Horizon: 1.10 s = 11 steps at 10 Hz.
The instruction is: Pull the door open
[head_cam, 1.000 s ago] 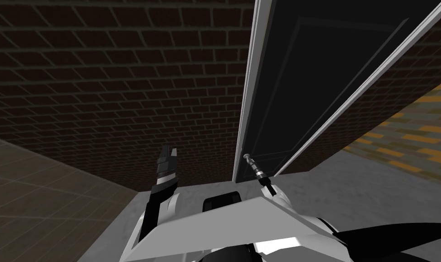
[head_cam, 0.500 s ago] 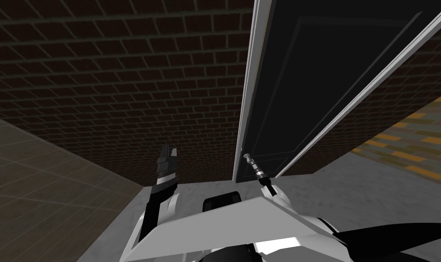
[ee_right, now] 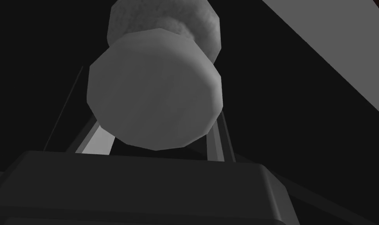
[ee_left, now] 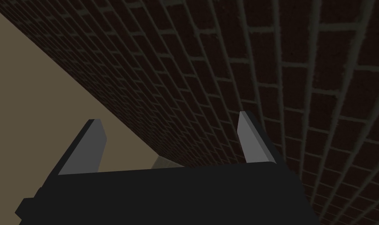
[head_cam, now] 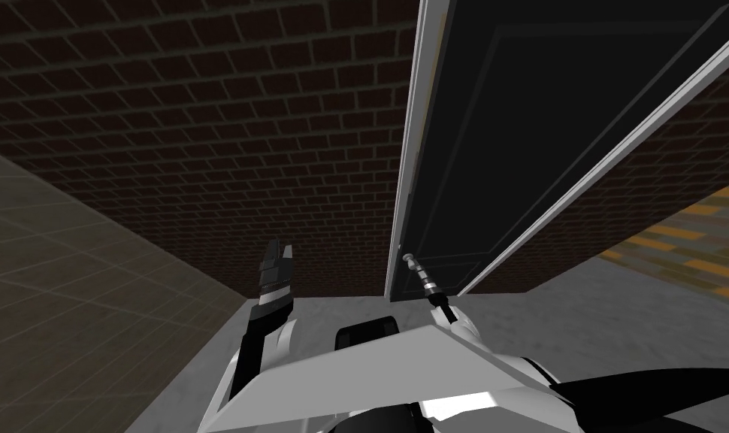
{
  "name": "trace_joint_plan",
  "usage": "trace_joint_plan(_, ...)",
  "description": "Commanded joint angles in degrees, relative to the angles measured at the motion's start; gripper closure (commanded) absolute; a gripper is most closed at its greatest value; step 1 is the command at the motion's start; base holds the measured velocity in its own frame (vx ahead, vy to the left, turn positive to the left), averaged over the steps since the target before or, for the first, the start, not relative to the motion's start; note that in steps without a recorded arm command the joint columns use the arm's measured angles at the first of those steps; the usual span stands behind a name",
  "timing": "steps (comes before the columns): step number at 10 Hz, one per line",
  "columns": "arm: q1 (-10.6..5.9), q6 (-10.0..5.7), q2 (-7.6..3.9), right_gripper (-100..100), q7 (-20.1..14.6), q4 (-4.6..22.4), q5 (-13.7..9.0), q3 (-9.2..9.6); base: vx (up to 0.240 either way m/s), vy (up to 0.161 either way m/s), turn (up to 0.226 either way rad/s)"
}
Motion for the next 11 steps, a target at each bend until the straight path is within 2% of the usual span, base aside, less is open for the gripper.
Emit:
trace_joint_plan(1, 0.39, 0.4, 0.51, 100, -1.71, -0.9, -0.4, 0.55, -0.039, -0.018, 0.071)
trace_joint_plan(3, 0.45, 0.85, 0.45, 100, -5.4, -1.12, -2.8, 1.22, -0.058, -0.038, 0.124)
trace_joint_plan(6, 0.49, 1.07, 0.43, 100, -8.87, -1.23, -4.01, 1.56, -0.051, -0.025, 0.069)
trace_joint_plan(7, 0.52, 1.29, 0.4, 100, -11.0, -1.34, -5.22, 1.9, -0.046, -0.016, 0.114)
trace_joint_plan(8, 0.52, 1.29, 0.4, 100, -11.26, -1.34, -5.22, 1.9, -0.041, -0.026, 0.052)
trace_joint_plan(9, 0.55, 1.52, 0.38, 100, -13.48, -1.45, -6.44, 2.24, -0.053, -0.028, 0.074)
trace_joint_plan(10, 0.55, 1.52, 0.38, 100, -13.65, -1.45, -6.44, 2.24, -0.047, -0.024, 0.06)
trace_joint_plan(11, 0.59, 1.75, 0.35, 100, -15.95, -1.56, -7.68, 2.59, -0.06, -0.024, 0.109)
